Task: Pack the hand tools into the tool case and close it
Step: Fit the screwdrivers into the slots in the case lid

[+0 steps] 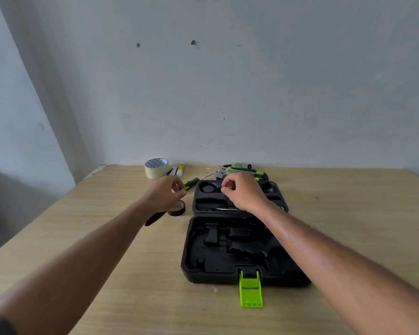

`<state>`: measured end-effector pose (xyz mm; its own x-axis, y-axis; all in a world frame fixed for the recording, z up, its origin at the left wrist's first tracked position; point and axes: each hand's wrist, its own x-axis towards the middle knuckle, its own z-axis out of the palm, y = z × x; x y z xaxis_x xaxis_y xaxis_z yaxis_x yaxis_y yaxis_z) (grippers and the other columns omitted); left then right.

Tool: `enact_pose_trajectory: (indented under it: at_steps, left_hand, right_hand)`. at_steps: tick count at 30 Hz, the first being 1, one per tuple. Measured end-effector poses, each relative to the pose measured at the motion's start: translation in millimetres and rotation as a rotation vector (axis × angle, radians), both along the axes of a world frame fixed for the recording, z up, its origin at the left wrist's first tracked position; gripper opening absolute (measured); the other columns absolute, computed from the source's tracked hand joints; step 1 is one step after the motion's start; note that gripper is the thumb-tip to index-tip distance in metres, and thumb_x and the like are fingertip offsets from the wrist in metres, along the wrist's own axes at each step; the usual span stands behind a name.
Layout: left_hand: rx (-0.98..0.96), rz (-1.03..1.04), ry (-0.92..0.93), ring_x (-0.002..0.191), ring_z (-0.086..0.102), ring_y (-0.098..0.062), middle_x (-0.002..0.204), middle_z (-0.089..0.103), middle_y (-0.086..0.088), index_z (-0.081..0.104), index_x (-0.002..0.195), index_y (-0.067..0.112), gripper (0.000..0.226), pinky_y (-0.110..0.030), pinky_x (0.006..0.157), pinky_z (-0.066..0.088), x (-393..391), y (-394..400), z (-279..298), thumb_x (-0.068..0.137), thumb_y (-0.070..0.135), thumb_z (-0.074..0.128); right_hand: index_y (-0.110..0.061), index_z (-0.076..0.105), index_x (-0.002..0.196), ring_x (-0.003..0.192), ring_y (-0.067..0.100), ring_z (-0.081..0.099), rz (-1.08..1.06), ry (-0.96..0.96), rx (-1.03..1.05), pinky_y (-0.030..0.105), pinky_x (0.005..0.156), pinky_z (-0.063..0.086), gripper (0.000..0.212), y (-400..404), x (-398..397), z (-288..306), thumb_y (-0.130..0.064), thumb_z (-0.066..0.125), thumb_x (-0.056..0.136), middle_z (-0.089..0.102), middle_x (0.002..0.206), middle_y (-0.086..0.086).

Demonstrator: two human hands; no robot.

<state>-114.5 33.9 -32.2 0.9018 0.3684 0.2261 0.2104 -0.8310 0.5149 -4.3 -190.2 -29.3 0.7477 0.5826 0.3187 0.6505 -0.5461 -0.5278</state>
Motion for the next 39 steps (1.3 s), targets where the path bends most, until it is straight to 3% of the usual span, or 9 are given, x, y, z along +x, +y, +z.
enact_pose_trajectory:
  at_steps: [9, 11, 14, 21, 24, 28, 30, 34, 39]
  left_hand:
    - [0.007, 0.023, 0.152, 0.118, 0.058, -0.024, 0.123, 0.065, -0.004, 0.061, 0.135, 0.012, 0.057, -0.039, 0.098, 0.048, 64.6, 32.2, -11.0, 0.087, 0.04, 0.072]
    - [0.024, 0.034, 0.209, 0.107, 0.062, -0.024, 0.11, 0.07, -0.004, 0.067, 0.126, 0.01, 0.049, -0.038, 0.087, 0.052, 74.6, 36.7, -15.1, 0.089, 0.042, 0.069]
    - [-0.04, 0.028, 0.224, 0.073, 0.061, -0.017, 0.077, 0.067, -0.002, 0.075, 0.101, 0.008, 0.027, -0.028, 0.059, 0.044, 81.9, 38.4, -17.9, 0.093, 0.032, 0.064]
    - [-0.026, 0.069, 0.088, 0.079, 0.06, -0.02, 0.088, 0.065, -0.004, 0.074, 0.107, 0.014, 0.022, -0.031, 0.062, 0.042, 69.2, 48.3, -13.3, 0.095, 0.028, 0.064]
    - [-0.002, -0.01, 0.014, 0.091, 0.059, -0.02, 0.096, 0.064, -0.001, 0.073, 0.111, 0.017, 0.022, -0.031, 0.072, 0.038, 58.2, 51.7, -3.7, 0.095, 0.03, 0.066]
    - [0.039, -0.156, 0.0, 0.08, 0.053, -0.013, 0.09, 0.058, 0.007, 0.074, 0.107, 0.023, 0.016, -0.028, 0.066, 0.037, 48.6, 42.0, 13.5, 0.093, 0.03, 0.069]
    - [0.025, -0.227, 0.014, 0.079, 0.053, -0.009, 0.089, 0.058, 0.012, 0.074, 0.107, 0.026, 0.015, -0.026, 0.067, 0.038, 46.5, 32.2, 17.8, 0.092, 0.03, 0.071]
    - [0.043, -0.333, 0.063, 0.087, 0.057, -0.008, 0.096, 0.061, 0.019, 0.075, 0.109, 0.029, 0.019, -0.027, 0.075, 0.042, 43.3, 10.9, 20.6, 0.091, 0.034, 0.073]
    - [0.068, -0.411, 0.159, 0.094, 0.057, -0.013, 0.1, 0.06, 0.012, 0.076, 0.114, 0.027, 0.026, -0.025, 0.079, 0.044, 40.6, -7.9, 18.6, 0.089, 0.034, 0.075]
  right_hand:
    - [-0.022, 0.077, 0.095, 0.082, 0.006, 0.066, 0.069, -0.02, 0.042, 0.033, 0.078, 0.057, 0.012, 45.3, 47.7, -7.6, -0.026, 0.066, 0.095, 0.072, 0.087, -0.011]
    - [-0.023, 0.076, 0.097, 0.084, 0.003, 0.066, 0.056, -0.02, 0.065, 0.034, 0.082, 0.057, 0.012, 49.9, 55.4, -12.5, -0.029, 0.066, 0.095, 0.071, 0.088, -0.014]
    - [-0.027, 0.075, 0.097, 0.085, 0.0, 0.065, 0.036, -0.016, 0.082, 0.038, 0.087, 0.055, 0.012, 53.1, 63.8, -18.8, -0.035, 0.066, 0.095, 0.071, 0.087, -0.016]
    - [-0.024, 0.076, 0.1, 0.087, 0.003, 0.065, 0.046, -0.015, 0.123, 0.039, 0.088, 0.057, 0.01, 52.6, 66.7, -18.0, -0.028, 0.068, 0.094, 0.072, 0.094, -0.011]
    - [-0.02, 0.069, 0.123, 0.096, 0.008, 0.061, 0.056, -0.036, 0.18, 0.037, 0.096, 0.054, 0.027, 48.7, 64.1, -12.6, -0.022, 0.066, 0.097, 0.063, 0.11, -0.005]
    - [-0.025, 0.053, 0.143, 0.099, 0.009, 0.051, -0.017, 0.002, 0.381, 0.029, 0.097, 0.048, 0.045, 30.3, 56.3, 2.2, -0.027, 0.064, 0.099, 0.048, 0.127, -0.002]
    - [-0.024, 0.058, 0.138, 0.094, 0.007, 0.05, -0.014, 0.031, 0.329, 0.027, 0.095, 0.045, 0.04, 14.8, 53.2, 7.9, -0.026, 0.064, 0.099, 0.051, 0.124, -0.003]
    - [-0.019, 0.076, 0.112, 0.081, -0.006, 0.055, 0.061, 0.066, 0.102, 0.019, 0.074, 0.041, 0.018, -17.9, 48.5, 12.5, -0.02, 0.064, 0.099, 0.069, 0.105, -0.008]
    - [-0.02, 0.08, 0.1, 0.077, -0.005, 0.057, 0.104, 0.13, -0.035, 0.019, 0.07, 0.041, 0.011, -47.8, 42.8, 9.1, -0.019, 0.071, 0.094, 0.073, 0.091, -0.01]
